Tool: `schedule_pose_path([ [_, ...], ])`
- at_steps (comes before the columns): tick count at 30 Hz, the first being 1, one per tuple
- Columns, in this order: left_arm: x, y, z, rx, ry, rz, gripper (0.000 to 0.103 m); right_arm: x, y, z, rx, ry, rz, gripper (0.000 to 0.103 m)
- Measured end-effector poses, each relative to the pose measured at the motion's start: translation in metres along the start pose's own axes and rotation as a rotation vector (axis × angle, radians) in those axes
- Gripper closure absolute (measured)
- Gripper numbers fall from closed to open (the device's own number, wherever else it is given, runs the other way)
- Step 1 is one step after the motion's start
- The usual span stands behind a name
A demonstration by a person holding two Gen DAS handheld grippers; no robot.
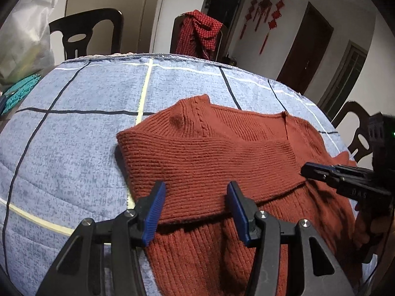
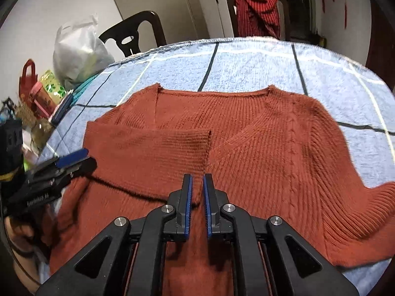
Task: Fold small clothes
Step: 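Fold the held sleeve across the sweater body with the left tool, then release, then grasp the other sleeve cuff with the right tool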
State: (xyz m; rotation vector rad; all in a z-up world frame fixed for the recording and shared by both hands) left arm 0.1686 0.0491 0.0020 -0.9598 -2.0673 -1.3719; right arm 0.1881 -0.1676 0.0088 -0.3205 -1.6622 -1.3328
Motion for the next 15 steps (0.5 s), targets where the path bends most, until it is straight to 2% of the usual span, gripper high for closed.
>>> schedule_pose_path([
  [4, -0.002, -0.002, -0.008, -0.040, 0.036, 0.000, 0.042, 0.005, -0.011, 0.006, 0.030, -0.009, 0.015, 0.089],
  [7, 0.006, -0.003, -0.013, -0.022, 0.080, 0.003, 0.042, 0.028, -0.021, 0.001, 0.023, -0.035, -0.005, 0.088],
  [9, 0.016, -0.007, -0.017, -0.017, 0.085, -0.006, 0.042, 0.048, -0.032, -0.004, 0.029, -0.066, -0.031, 0.077],
  [11, 0.024, -0.015, -0.023, -0.031, 0.087, -0.005, 0.042, 0.069, -0.047, -0.013, 0.002, -0.082, -0.055, 0.053],
  [15, 0.036, -0.041, -0.031, -0.013, 0.087, 0.012, 0.042, 0.095, -0.076, -0.022, -0.060, -0.112, -0.072, 0.050],
])
Point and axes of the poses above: each gripper's, at about its wrist camera, not at the fingertips, and x roughly against the way its jaws point, z to its left, y to its top, the point moved 1 cm from there along -x, roughly the way its jaws point, and after that the axes turned 14 degrees about x, right-handed, at the moved point
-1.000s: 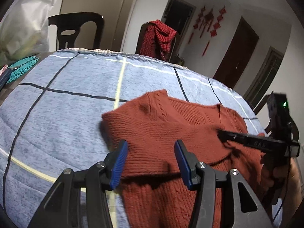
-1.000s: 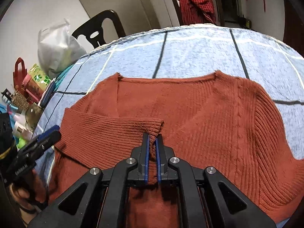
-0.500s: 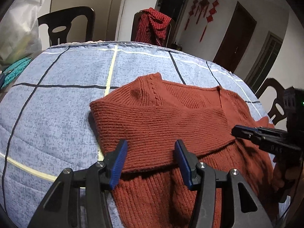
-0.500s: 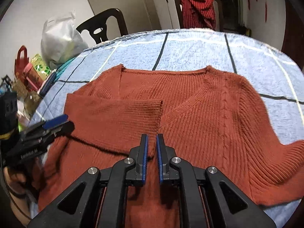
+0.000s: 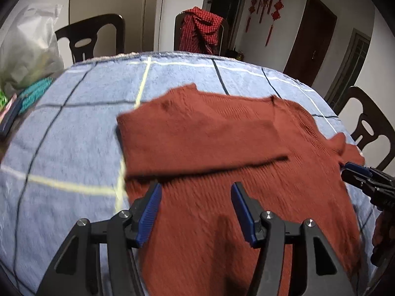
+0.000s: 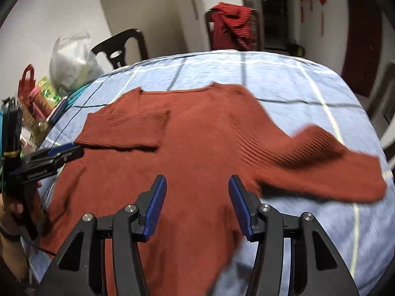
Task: Fold small clothes
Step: 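Grasp the other sleeve cuff with the right tool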
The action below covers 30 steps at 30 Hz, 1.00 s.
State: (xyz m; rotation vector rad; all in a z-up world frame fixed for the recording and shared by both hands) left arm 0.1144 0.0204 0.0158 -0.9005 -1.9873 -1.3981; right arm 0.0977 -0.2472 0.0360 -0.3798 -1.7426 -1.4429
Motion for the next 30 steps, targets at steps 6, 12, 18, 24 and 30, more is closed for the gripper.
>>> schedule_pose_path([
  [6, 0.010, -0.033, -0.015, 0.008, -0.029, 0.019, 0.042, 0.026, -0.032, -0.019, -0.099, -0.016, -0.025, 0.050],
  [12, 0.007, -0.035, -0.022, -0.026, -0.004, 0.009, 0.042, 0.031, -0.045, -0.040, -0.166, -0.044, -0.018, 0.050],
  [18, -0.003, -0.016, -0.025, -0.054, 0.019, -0.013, 0.042, 0.030, -0.056, -0.075, -0.290, -0.094, -0.007, 0.050],
  [24, -0.017, 0.002, -0.019, -0.038, 0.020, -0.027, 0.042, 0.034, -0.073, -0.122, -0.497, -0.137, -0.013, 0.050],
  [30, -0.028, 0.012, -0.015, -0.021, 0.021, -0.016, 0.042, 0.037, -0.079, -0.158, -0.659, -0.165, -0.061, 0.050],
])
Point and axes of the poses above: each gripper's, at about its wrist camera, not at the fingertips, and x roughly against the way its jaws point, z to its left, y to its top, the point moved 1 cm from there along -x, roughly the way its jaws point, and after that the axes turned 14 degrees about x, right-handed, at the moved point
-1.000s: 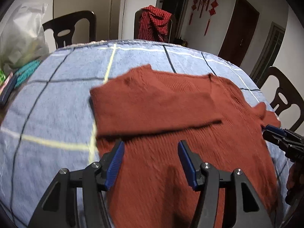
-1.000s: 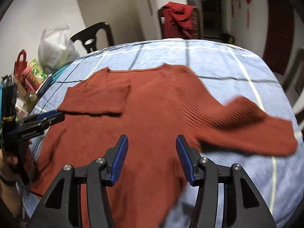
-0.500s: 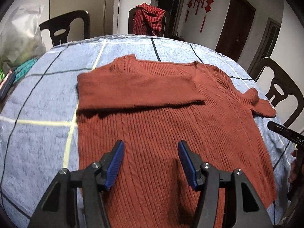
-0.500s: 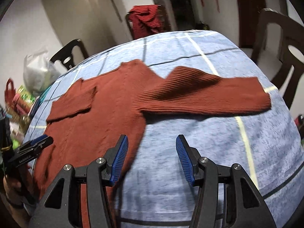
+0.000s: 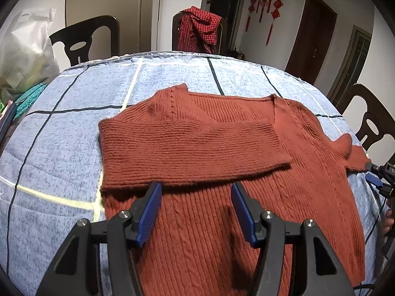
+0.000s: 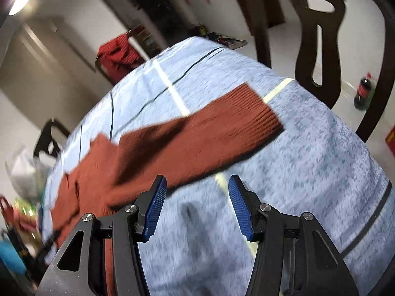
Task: Fold small clothes
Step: 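Grasp the other sleeve cuff with the right tool, then fold the held sleeve across the body with the right tool, then release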
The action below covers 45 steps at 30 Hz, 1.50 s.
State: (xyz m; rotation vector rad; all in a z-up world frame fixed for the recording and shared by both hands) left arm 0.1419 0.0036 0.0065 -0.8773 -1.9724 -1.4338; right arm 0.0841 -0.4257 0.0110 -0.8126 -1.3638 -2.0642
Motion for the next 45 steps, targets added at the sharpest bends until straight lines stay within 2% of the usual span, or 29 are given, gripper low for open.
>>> schedule_pose_path([
  [6, -0.004, 0.003, 0.003, 0.007, -0.008, 0.001, 0.042, -0.010, 0.014, -0.014, -0.103, 0.009, -0.053, 0.051],
  [7, -0.006, 0.003, 0.004, 0.013, -0.013, 0.005, 0.042, -0.012, 0.016, -0.015, -0.110, 0.006, -0.057, 0.055],
  [8, -0.007, 0.002, 0.006, 0.020, -0.021, 0.011, 0.042, -0.012, 0.018, -0.016, -0.114, -0.012, -0.056, 0.071],
  [10, -0.008, 0.002, 0.009, 0.038, -0.042, 0.019, 0.042, -0.019, 0.022, -0.019, -0.131, -0.008, -0.036, 0.094],
  [12, -0.007, 0.003, 0.013, 0.058, -0.066, 0.020, 0.042, -0.022, 0.025, -0.022, -0.152, 0.032, -0.028, 0.094],
  [16, -0.006, 0.003, 0.017, 0.080, -0.092, 0.022, 0.042, -0.006, 0.038, 0.002, -0.085, 0.100, -0.092, 0.095],
  [20, -0.006, 0.002, 0.019, 0.090, -0.102, 0.023, 0.042, 0.011, 0.054, 0.054, 0.050, 0.192, -0.142, 0.095],
  [23, -0.005, 0.002, 0.020, 0.100, -0.113, 0.024, 0.042, 0.013, 0.061, 0.103, 0.151, 0.271, -0.147, 0.095],
  [26, -0.005, 0.003, 0.023, 0.113, -0.129, 0.026, 0.042, 0.000, 0.061, 0.157, 0.253, 0.359, -0.117, 0.095],
  [29, -0.004, 0.003, 0.025, 0.123, -0.142, 0.027, 0.042, -0.024, 0.052, 0.197, 0.336, 0.412, -0.062, 0.095],
  [31, -0.004, 0.002, 0.026, 0.126, -0.147, 0.028, 0.042, -0.050, 0.036, 0.222, 0.382, 0.470, 0.026, 0.095],
  [34, -0.004, 0.002, 0.026, 0.126, -0.154, 0.030, 0.040, -0.081, 0.007, 0.236, 0.422, 0.498, 0.135, 0.093],
  [36, -0.004, 0.002, 0.025, 0.124, -0.158, 0.032, 0.039, -0.097, -0.009, 0.239, 0.435, 0.501, 0.203, 0.088],
  [40, -0.003, 0.002, 0.026, 0.129, -0.167, 0.031, 0.038, -0.076, -0.017, 0.241, 0.510, 0.542, 0.161, 0.080],
  [42, -0.002, 0.002, 0.027, 0.136, -0.178, 0.026, 0.038, -0.061, -0.016, 0.233, 0.520, 0.561, 0.129, 0.080],
  [45, 0.001, 0.004, 0.028, 0.140, -0.190, 0.018, 0.038, -0.050, -0.009, 0.211, 0.488, 0.534, 0.079, 0.080],
])
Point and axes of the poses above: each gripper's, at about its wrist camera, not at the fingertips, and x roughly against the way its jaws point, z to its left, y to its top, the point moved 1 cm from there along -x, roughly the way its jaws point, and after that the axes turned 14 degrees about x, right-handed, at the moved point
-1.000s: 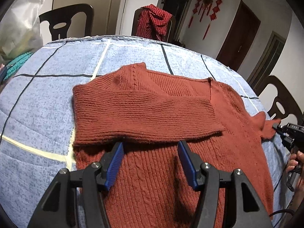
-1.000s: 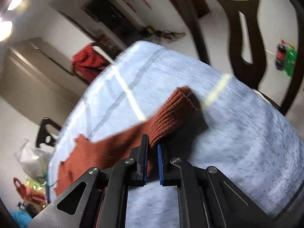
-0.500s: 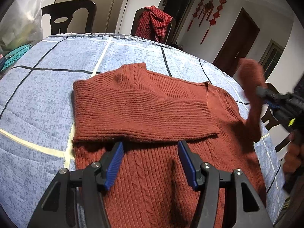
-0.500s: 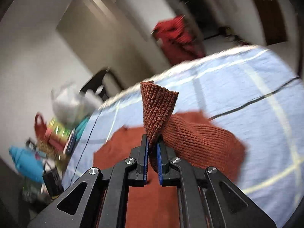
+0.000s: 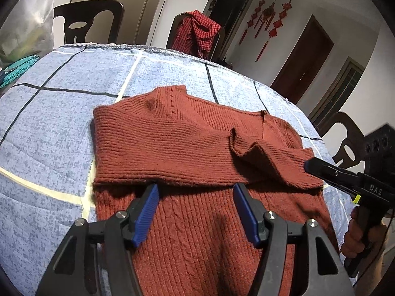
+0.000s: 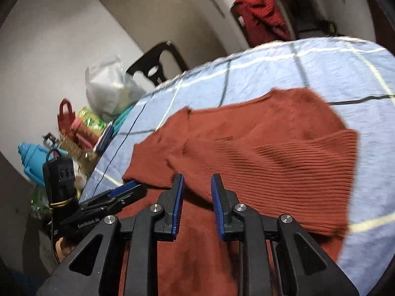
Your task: Fold small clothes
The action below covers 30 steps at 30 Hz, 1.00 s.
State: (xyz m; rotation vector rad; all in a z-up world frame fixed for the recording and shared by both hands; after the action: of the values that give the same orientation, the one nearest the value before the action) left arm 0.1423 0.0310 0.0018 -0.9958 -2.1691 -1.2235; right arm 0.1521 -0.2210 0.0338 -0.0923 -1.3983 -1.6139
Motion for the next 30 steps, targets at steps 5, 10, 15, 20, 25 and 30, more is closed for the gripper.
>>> schedule_pose_path([
  [5, 0.006, 0.007, -0.019, 0.003, -0.057, 0.014, 0.038, -0.002, -0.021, -0.019, 0.020, -0.085, 0.150, 0.081],
  [10, 0.002, 0.020, -0.057, -0.071, -0.077, 0.001, 0.038, 0.013, -0.024, -0.014, 0.069, -0.054, 0.152, 0.081],
  [15, -0.039, 0.024, -0.077, -0.099, -0.069, 0.115, 0.039, 0.043, -0.015, -0.050, -0.049, -0.146, 0.015, 0.081],
  [20, -0.062, 0.017, -0.083, -0.137, -0.012, 0.142, 0.051, 0.052, -0.007, -0.087, -0.147, -0.260, -0.025, 0.080],
  [25, -0.062, 0.020, -0.092, -0.152, -0.072, 0.161, 0.087, 0.030, -0.006, -0.101, -0.187, -0.249, 0.020, 0.080],
  [30, -0.047, 0.033, -0.093, -0.140, -0.167, 0.096, 0.090, 0.028, -0.008, -0.111, -0.235, -0.233, -0.008, 0.080],
])
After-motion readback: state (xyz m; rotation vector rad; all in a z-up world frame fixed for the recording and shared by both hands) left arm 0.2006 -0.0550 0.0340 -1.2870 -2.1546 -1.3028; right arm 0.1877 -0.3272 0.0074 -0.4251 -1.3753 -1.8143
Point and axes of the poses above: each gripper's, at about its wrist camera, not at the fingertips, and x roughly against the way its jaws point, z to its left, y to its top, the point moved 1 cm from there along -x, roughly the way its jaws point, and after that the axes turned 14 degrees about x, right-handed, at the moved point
